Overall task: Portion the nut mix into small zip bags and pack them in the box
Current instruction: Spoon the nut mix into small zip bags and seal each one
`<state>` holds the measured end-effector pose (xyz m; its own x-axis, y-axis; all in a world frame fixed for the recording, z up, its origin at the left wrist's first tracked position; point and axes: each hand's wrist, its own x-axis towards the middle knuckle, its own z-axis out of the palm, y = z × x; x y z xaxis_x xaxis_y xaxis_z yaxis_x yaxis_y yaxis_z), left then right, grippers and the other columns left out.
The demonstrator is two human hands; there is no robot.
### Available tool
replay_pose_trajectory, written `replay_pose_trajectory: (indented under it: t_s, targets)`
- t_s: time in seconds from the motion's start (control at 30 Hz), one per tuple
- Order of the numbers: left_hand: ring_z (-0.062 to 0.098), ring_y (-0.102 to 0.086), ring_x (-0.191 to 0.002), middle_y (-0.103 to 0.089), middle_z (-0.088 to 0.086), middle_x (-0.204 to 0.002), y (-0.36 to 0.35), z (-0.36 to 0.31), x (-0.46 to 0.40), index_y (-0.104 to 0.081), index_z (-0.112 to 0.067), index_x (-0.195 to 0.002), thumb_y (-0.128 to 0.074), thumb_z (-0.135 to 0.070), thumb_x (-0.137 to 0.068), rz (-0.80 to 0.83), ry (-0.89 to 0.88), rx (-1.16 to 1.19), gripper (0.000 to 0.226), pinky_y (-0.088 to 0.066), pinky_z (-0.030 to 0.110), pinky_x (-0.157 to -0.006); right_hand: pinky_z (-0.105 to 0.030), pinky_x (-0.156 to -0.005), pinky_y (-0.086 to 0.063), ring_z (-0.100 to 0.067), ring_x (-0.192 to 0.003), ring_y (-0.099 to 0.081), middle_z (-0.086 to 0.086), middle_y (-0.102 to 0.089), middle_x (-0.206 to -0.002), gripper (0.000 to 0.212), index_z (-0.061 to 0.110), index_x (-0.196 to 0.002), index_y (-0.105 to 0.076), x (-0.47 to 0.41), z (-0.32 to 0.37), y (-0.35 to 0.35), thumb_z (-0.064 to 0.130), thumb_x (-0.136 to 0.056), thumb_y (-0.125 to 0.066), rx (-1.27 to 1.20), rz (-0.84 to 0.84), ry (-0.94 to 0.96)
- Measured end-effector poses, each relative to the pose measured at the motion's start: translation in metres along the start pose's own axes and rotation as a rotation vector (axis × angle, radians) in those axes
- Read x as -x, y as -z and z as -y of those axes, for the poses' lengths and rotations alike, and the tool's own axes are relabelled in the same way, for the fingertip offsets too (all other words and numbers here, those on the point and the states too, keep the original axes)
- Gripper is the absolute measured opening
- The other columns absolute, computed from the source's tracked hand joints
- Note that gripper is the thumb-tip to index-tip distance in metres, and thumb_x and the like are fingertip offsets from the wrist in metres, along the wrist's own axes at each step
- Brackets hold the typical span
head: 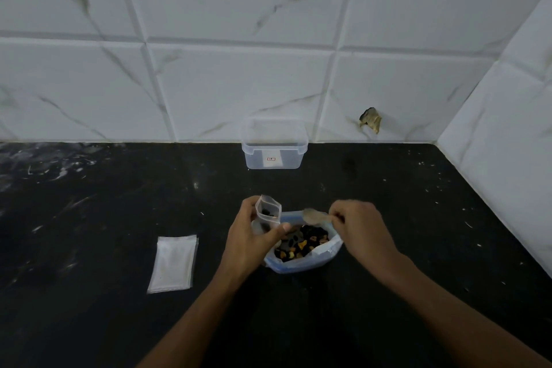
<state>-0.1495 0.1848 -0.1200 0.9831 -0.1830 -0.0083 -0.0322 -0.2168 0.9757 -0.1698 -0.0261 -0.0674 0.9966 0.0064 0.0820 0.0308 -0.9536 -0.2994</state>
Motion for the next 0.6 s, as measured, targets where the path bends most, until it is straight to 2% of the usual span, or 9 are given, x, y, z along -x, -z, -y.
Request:
replay_pose_trajectory:
  t_s: [0.07, 0.13, 0.23, 0.4, 0.53, 0.6]
  targets:
    - [-0.007, -0.06, -0.102, -0.061, -0.013, -0.114, 0.001, 0.003, 0.005, -0.048, -0.044, -0.113, -0.079, -0.027, -0.079, 0.021, 0.006, 0.007, 0.049, -0.052, 0.017, -0.075, -0.02, -0.071, -0.045, -0.008, -0.082, -0.057, 0.003, -0.058, -0.095, 0.014, 0.019, -0.108, -0.062, 0.003, -0.005, -0.016, 0.018, -0.096, -0.054, 0.151, 0.115, 0.003]
    - [-0.006, -0.061, -0.102, -0.062, -0.012, -0.113, -0.001, 0.006, 0.008, -0.049, -0.042, -0.114, -0.08, -0.024, -0.079, 0.02, 0.002, 0.011, 0.049, -0.053, 0.017, -0.076, -0.022, -0.079, -0.049, -0.011, -0.094, -0.06, 0.0, -0.059, -0.11, 0.028, 0.017, -0.122, -0.057, 0.004, -0.007, -0.029, 0.018, -0.094, -0.058, 0.264, 0.165, 0.029]
    - [-0.004, -0.062, -0.101, -0.064, -0.017, -0.109, -0.004, 0.009, 0.009, -0.051, -0.042, -0.114, -0.081, -0.028, -0.078, 0.011, 0.006, 0.027, 0.048, -0.055, 0.021, -0.078, -0.025, -0.086, -0.05, -0.015, -0.104, -0.061, -0.004, -0.058, -0.121, 0.033, 0.015, -0.128, -0.053, 0.003, -0.008, -0.04, 0.017, -0.095, -0.056, 0.322, 0.216, 0.05]
    - [-0.012, -0.059, -0.1, -0.062, -0.015, -0.112, -0.005, 0.011, 0.008, -0.05, -0.039, -0.115, -0.078, -0.022, -0.081, 0.061, 0.04, 0.051, 0.047, -0.051, 0.01, -0.073, -0.026, -0.09, -0.048, -0.016, -0.106, -0.061, -0.004, -0.063, -0.117, 0.027, 0.015, -0.121, -0.057, -0.002, -0.01, -0.055, 0.023, -0.095, -0.055, 0.199, 0.311, -0.059]
    - [-0.018, -0.057, -0.095, -0.06, -0.016, -0.112, -0.006, 0.011, 0.007, -0.049, -0.04, -0.114, -0.077, -0.021, -0.082, 0.074, 0.067, 0.057, 0.047, -0.049, 0.006, -0.069, -0.02, -0.081, -0.05, -0.008, -0.096, -0.062, 0.001, -0.066, -0.109, 0.022, 0.018, -0.117, -0.063, 0.002, -0.012, -0.065, 0.018, -0.097, -0.053, -0.007, 0.235, -0.131]
    - [-0.02, -0.056, -0.094, -0.06, -0.015, -0.111, -0.006, 0.01, 0.006, -0.049, -0.039, -0.115, -0.077, -0.021, -0.082, 0.071, 0.065, 0.05, 0.047, -0.049, 0.005, -0.068, -0.02, -0.082, -0.051, -0.005, -0.092, -0.061, 0.003, -0.066, -0.106, 0.019, 0.018, -0.11, -0.066, 0.005, -0.008, -0.072, 0.017, -0.097, -0.051, -0.095, 0.234, -0.144]
